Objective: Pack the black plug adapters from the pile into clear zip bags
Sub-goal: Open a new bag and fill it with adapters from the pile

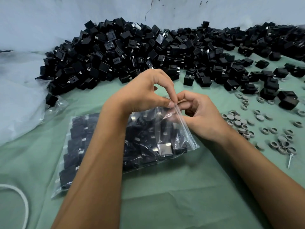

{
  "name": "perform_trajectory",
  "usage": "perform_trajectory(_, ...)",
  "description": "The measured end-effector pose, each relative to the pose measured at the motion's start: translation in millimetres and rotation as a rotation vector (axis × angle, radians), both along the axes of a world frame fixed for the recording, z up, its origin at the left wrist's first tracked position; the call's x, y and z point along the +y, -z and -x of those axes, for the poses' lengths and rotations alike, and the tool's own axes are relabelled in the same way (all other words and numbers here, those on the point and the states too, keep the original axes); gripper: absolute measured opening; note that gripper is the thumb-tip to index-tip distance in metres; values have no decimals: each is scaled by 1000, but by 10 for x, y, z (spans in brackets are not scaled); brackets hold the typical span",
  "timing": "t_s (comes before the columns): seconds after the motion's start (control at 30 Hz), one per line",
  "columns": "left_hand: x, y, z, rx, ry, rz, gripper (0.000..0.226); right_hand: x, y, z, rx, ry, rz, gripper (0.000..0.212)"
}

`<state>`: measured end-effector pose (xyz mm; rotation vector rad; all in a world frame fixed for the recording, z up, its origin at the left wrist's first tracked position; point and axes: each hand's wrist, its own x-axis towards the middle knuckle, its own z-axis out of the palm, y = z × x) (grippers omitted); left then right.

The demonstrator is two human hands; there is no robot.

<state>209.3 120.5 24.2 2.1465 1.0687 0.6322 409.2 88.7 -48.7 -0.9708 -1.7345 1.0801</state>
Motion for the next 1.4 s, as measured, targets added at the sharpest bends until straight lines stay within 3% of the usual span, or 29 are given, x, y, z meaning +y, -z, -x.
perform_trajectory(0.5,-13,-13,-27,4,5,-14,16,1,29,50,102,-294,89,29)
perform_trajectory(0.57,-5,-14,-10,-9,2,-10,15,21,22,44,112,-285,91,26)
perform_trajectory(0.63,-7,-11,-12,-7,2,-6,15,59,33,12,111,-136,88,21)
perform_trajectory(0.7,-16,-2,-33,0,9,-6,15,118,68,-63,14,184,-34,11)
perform_trajectory(0.77,-19,5,-46,-2,5,-3,15,198,98,-181,-214,492,-241,8)
perform_trajectory(0.87,-3,10,-41,-8,-3,1,15,375,135,-353,-602,698,-318,18)
perform_trajectory(1.03,5,23,-38,-1,6,3,15,678,129,-228,-973,648,-328,59)
perform_trajectory(1.13,12,27,-26,-10,6,1,16,910,101,-143,-1099,550,-261,71)
perform_trajectory(1.27,20,37,-19,-12,4,2,18,1062,46,-122,-1132,450,-232,46)
perform_trajectory(1.4,25,34,-18,-12,9,-1,16,819,68,-95,-845,401,-331,29)
